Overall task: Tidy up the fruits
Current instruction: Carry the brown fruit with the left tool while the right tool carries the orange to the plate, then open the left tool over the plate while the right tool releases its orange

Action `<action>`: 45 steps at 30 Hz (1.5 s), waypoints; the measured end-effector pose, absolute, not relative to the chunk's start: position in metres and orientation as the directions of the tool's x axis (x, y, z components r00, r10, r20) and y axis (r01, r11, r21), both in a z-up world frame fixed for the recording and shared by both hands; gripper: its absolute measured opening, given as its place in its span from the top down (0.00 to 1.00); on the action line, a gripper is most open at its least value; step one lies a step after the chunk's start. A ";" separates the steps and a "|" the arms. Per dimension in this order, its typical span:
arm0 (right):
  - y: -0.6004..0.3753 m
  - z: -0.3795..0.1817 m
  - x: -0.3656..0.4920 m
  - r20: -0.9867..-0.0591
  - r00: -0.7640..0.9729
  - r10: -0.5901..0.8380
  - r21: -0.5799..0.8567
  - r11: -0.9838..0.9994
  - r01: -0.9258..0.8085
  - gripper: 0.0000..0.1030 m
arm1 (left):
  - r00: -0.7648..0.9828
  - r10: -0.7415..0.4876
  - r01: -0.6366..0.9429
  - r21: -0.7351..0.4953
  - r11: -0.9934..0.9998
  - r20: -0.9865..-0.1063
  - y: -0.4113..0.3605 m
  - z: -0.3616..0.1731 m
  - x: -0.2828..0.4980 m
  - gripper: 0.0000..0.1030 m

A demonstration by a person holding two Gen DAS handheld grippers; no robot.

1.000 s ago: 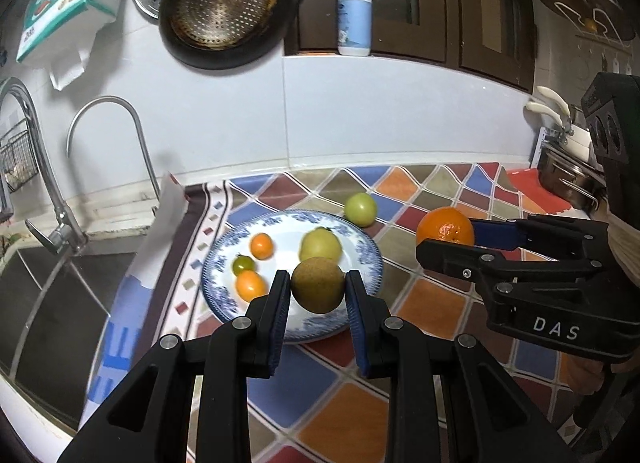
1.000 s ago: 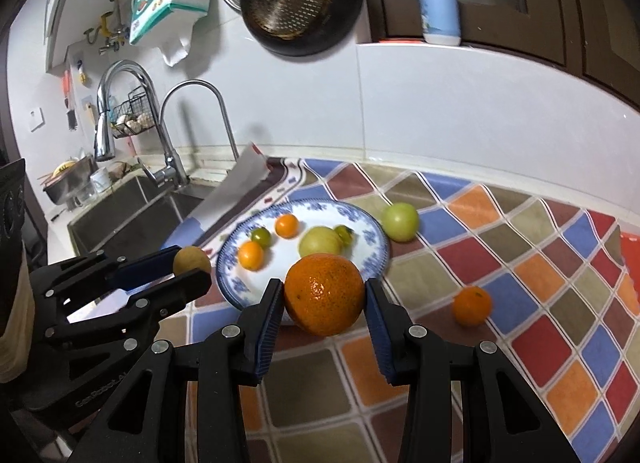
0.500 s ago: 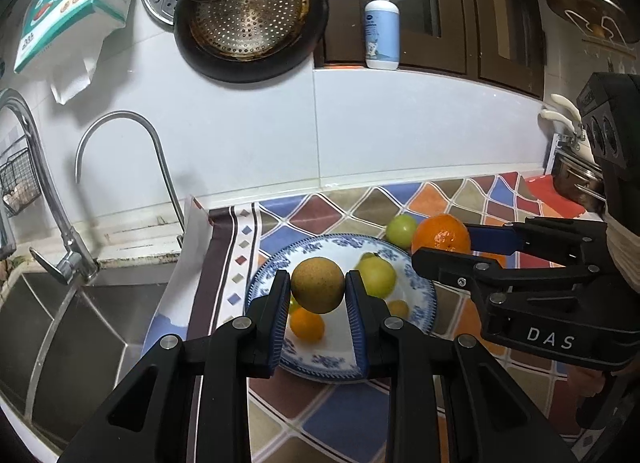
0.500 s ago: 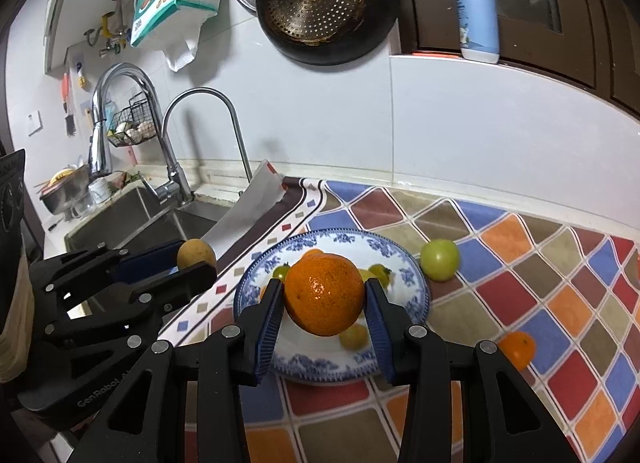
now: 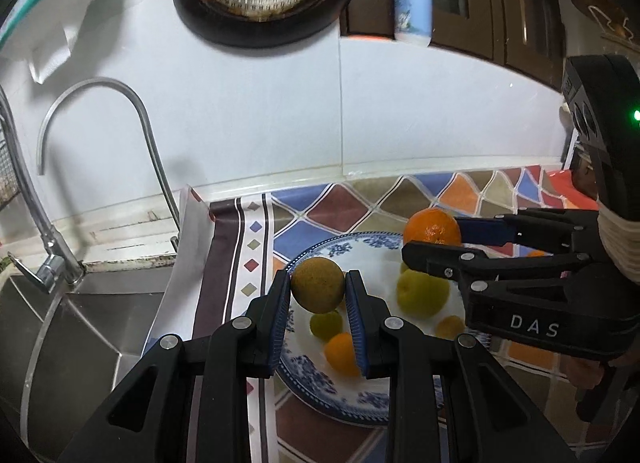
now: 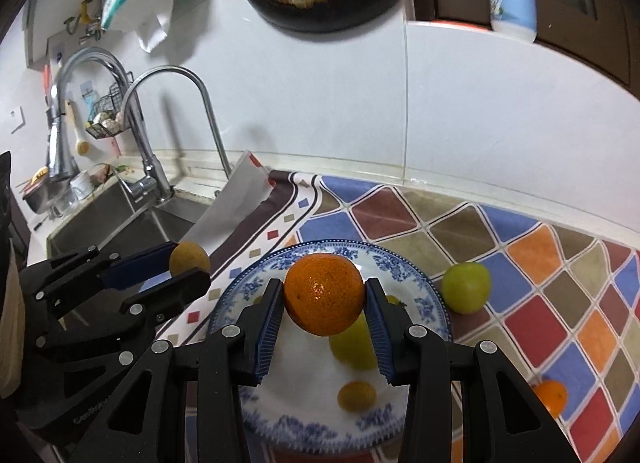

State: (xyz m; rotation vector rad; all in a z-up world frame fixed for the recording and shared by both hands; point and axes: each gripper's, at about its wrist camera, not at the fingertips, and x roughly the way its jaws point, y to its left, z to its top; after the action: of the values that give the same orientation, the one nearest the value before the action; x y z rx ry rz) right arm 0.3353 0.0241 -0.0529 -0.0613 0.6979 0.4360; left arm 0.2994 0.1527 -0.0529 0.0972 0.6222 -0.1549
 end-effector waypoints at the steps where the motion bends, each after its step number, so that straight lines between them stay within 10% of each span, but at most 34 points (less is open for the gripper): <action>1: 0.025 -0.055 0.340 -0.638 0.678 0.364 0.088 0.910 -0.405 0.60 | 0.796 -0.115 0.174 0.043 0.984 -0.595 0.154 -0.057 0.305 0.73; 24: 0.032 -0.099 0.399 -0.704 0.622 0.342 0.103 0.916 -0.387 0.59 | 0.721 -0.129 0.223 0.052 0.973 -0.681 0.155 -0.102 0.358 0.72; 45: 0.009 -0.054 0.334 -0.616 0.735 0.282 0.036 0.943 -0.332 0.42 | 0.803 -0.119 0.182 0.049 0.982 -0.584 0.146 -0.045 0.292 0.41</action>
State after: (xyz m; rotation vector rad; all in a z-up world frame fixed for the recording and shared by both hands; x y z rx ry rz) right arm 0.3339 0.0087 -0.0544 -0.0785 0.6638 0.3378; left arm 0.2922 0.1464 -0.0447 0.1041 0.6186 -0.1616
